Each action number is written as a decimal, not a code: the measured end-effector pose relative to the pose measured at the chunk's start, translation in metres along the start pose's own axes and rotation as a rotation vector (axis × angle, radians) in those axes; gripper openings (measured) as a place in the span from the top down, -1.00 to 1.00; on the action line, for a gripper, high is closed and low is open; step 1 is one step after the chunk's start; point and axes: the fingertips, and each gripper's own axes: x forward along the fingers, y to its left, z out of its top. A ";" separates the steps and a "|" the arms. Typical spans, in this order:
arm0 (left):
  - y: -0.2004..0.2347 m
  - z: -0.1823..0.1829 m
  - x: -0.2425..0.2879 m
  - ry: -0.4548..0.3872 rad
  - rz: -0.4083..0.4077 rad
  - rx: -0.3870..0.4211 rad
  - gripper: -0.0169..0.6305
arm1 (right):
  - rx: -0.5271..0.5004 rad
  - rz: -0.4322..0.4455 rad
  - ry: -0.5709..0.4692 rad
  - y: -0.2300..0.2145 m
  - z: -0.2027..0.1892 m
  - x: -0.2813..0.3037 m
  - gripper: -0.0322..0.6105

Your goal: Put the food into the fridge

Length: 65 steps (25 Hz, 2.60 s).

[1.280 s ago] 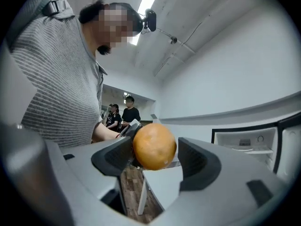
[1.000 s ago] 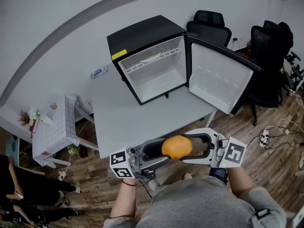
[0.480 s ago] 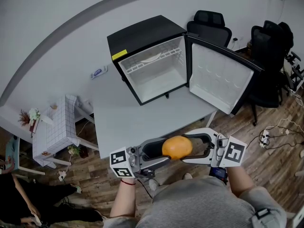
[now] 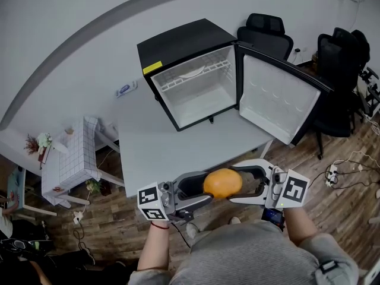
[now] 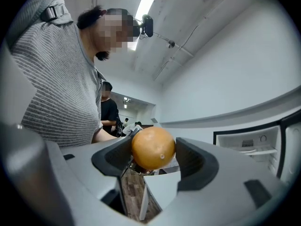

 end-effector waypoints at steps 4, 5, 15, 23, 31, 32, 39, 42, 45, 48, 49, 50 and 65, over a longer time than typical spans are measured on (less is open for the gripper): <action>0.000 -0.003 0.000 0.008 -0.019 -0.041 0.17 | -0.022 0.005 -0.008 0.002 0.005 0.003 -0.03; 0.000 -0.004 0.000 0.011 -0.022 -0.050 0.17 | -0.027 0.004 -0.006 0.002 0.005 0.004 -0.03; 0.003 -0.005 -0.002 -0.002 -0.019 -0.046 0.17 | 0.001 0.000 0.006 -0.001 -0.001 0.004 -0.03; 0.006 0.002 -0.007 0.014 0.024 0.052 0.17 | 0.022 -0.013 -0.026 -0.007 0.004 -0.002 -0.03; 0.021 0.029 -0.023 -0.003 0.249 0.403 0.60 | -0.001 -0.136 0.000 -0.035 -0.003 -0.016 -0.03; 0.021 0.030 -0.023 0.000 0.266 0.431 0.80 | -0.004 -0.150 0.005 -0.038 -0.005 -0.016 -0.03; 0.028 0.019 -0.016 0.074 0.433 0.594 0.91 | -0.028 -0.276 0.040 -0.059 -0.019 -0.020 -0.03; 0.021 0.018 -0.008 0.046 0.455 0.617 0.91 | -0.018 -0.295 0.051 -0.065 -0.025 -0.023 -0.03; 0.020 0.009 -0.005 0.062 0.477 0.620 0.91 | -0.005 -0.289 0.039 -0.064 -0.022 -0.024 -0.03; 0.019 0.003 -0.005 0.078 0.501 0.625 0.91 | 0.013 -0.300 0.036 -0.065 -0.022 -0.028 -0.03; 0.019 0.002 -0.006 0.080 0.508 0.627 0.91 | 0.018 -0.303 0.038 -0.065 -0.024 -0.029 -0.03; 0.019 0.001 -0.005 0.081 0.514 0.628 0.91 | 0.022 -0.308 0.042 -0.066 -0.025 -0.031 -0.04; 0.017 -0.017 -0.014 0.106 0.574 0.616 0.91 | 0.029 -0.405 0.057 -0.094 -0.024 -0.035 -0.03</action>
